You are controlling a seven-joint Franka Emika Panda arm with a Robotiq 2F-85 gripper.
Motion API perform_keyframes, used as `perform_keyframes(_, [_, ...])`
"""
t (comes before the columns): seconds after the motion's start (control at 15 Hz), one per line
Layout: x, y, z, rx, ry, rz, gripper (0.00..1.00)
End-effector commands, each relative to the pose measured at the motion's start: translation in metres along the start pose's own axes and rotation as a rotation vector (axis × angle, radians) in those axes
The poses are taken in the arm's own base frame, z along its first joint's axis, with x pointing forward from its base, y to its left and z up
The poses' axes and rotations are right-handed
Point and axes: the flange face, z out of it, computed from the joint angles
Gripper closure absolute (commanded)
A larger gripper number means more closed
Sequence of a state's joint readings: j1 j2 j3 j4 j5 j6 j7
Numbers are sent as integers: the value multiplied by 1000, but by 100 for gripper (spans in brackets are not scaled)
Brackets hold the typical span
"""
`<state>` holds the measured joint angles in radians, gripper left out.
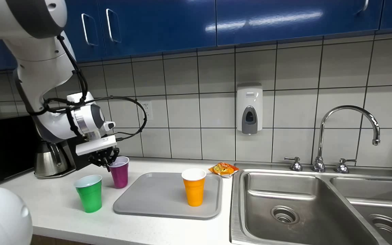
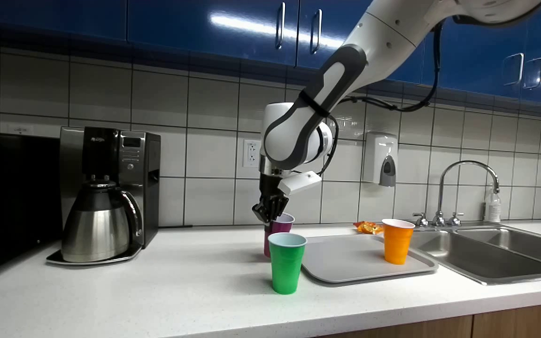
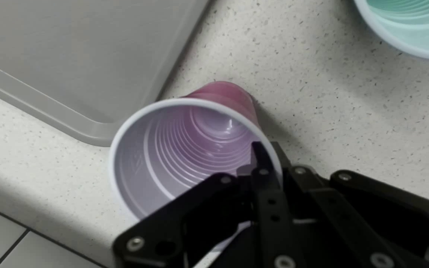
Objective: Remove the green, purple and orange cups from the tray
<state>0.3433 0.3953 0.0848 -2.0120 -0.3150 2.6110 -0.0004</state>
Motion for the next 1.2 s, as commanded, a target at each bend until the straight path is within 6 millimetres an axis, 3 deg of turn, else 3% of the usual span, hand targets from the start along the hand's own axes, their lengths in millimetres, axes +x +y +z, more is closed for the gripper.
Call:
perform_keyframes(0.0, [6,0,0,-7,7,7,65])
perform_keyframes(0.6, [10,-2,-9,-5,24,12,0])
perform_keyframes(1.13, [14,-1,-33,-16,71,13,0])
